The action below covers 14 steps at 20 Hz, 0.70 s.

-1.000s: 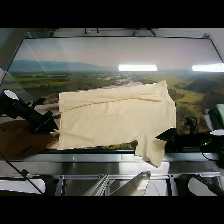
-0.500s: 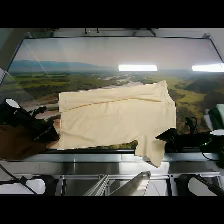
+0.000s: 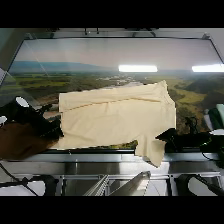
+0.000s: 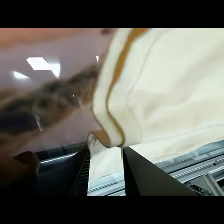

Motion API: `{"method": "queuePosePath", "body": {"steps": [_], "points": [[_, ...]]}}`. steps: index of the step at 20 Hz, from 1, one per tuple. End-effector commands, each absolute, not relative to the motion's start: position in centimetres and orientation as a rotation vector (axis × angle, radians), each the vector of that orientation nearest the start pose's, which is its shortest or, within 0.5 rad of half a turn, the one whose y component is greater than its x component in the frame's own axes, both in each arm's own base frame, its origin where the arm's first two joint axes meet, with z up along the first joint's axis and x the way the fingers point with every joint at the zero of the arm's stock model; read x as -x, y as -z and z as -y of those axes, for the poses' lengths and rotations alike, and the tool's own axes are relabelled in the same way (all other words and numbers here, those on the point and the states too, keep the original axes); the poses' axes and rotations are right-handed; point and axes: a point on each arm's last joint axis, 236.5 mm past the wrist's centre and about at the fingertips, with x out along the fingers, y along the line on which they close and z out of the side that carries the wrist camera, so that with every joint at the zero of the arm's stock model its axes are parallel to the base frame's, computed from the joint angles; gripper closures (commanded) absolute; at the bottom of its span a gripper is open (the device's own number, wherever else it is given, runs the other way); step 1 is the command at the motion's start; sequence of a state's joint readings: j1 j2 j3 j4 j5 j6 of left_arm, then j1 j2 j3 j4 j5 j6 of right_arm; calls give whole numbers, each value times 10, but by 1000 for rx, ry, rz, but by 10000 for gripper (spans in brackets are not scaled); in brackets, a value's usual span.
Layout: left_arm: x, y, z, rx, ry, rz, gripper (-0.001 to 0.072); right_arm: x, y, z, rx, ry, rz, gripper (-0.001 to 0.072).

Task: Fold the shirts.

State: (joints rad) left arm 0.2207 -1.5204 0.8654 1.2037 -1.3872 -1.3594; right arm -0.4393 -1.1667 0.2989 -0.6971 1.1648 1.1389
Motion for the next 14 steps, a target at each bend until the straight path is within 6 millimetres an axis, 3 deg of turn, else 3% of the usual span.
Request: {"method": "queuePosePath", "body": {"steps": [1, 5, 6, 7, 8, 10, 11, 14], "points": [[-237, 124, 44, 406, 280, -1907, 470, -199, 113, -91, -1068, -230, -1501, 145], [-235, 125, 76, 354, 411, -1912, 488, -201, 108, -96, -1069, -272, -1488, 146], [-232, 125, 84, 358, 444, -1924, 606, -199, 107, -97, -1064, -286, -1491, 146], [-228, 126, 88, 354, 470, -1941, 675, -198, 105, -98, -1055, -306, -1493, 148], [-224, 127, 88, 348, 475, -1958, 676, -195, 105, -99, -1050, -315, -1505, 190], [-223, 127, 83, 359, 467, -1968, 676, -188, 101, -103, -1037, -360, -1523, 601], [-223, 125, 79, 381, 458, -1969, 676, -186, 99, -105, -1043, -376, -1530, 693], [-228, 115, 55, 484, 402, -1936, 676, -186, 87, -113, -1078, -419, -1526, 693]]}}
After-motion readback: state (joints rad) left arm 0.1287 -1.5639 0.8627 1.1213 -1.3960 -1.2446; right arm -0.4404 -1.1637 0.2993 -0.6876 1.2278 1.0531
